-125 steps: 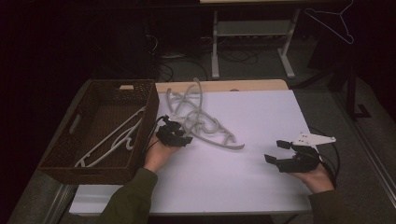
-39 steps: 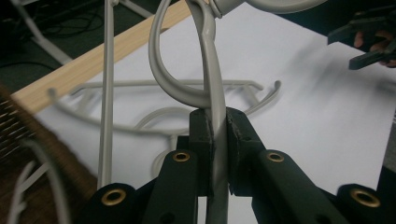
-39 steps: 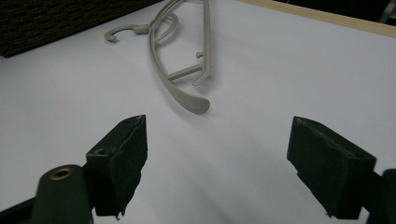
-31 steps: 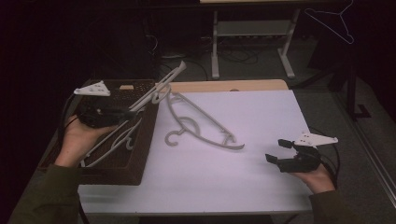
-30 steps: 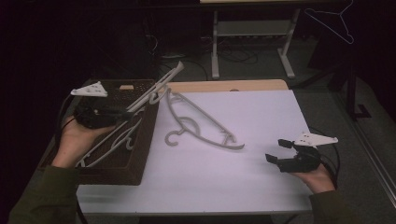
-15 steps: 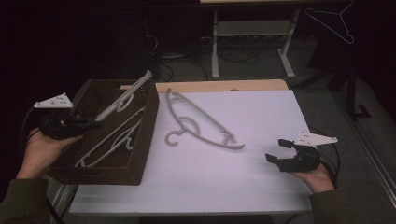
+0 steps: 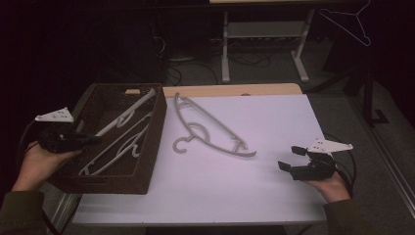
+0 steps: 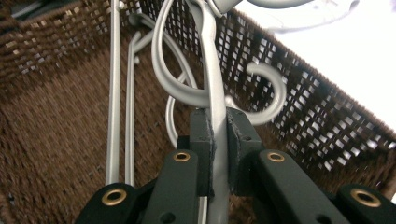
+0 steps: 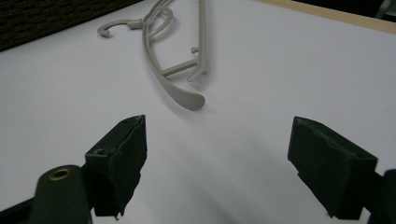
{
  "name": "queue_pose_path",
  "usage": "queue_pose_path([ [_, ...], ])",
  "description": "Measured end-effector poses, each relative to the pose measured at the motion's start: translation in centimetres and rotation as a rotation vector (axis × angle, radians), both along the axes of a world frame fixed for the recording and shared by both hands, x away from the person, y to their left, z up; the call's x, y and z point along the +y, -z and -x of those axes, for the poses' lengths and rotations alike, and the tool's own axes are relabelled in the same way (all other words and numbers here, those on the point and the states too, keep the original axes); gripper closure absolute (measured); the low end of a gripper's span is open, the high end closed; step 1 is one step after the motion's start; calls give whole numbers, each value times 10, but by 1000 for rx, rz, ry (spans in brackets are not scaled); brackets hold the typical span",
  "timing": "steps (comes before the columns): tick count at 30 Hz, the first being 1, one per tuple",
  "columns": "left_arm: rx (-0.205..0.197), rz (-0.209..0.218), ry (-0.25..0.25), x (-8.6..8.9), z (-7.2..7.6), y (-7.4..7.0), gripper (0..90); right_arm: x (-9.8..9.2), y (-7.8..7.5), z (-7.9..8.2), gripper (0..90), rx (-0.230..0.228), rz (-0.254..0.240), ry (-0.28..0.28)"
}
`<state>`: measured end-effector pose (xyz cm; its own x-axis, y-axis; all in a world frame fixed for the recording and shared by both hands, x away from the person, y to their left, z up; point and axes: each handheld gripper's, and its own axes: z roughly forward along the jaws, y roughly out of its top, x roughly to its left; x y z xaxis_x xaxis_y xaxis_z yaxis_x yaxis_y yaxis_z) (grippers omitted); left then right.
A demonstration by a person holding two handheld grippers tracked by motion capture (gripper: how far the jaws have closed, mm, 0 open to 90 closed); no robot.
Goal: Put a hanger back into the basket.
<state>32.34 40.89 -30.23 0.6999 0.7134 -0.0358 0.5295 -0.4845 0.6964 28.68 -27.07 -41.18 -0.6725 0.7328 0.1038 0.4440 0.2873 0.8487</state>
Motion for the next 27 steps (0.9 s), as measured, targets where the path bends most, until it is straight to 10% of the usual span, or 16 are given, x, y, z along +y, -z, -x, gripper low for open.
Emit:
queue_pose_path([
  [12, 59, -36, 25, -6, -20, 29, 822, -1, 1, 0, 193, 0, 0, 2],
  [19, 71, 11, 21, 1, -20, 37, 813, -1, 1, 0, 193, 2, 3, 3],
  [27, 70, 12, -16, 6, -18, 35, 605, -1, 0, 0, 193, -2, 0, 4],
])
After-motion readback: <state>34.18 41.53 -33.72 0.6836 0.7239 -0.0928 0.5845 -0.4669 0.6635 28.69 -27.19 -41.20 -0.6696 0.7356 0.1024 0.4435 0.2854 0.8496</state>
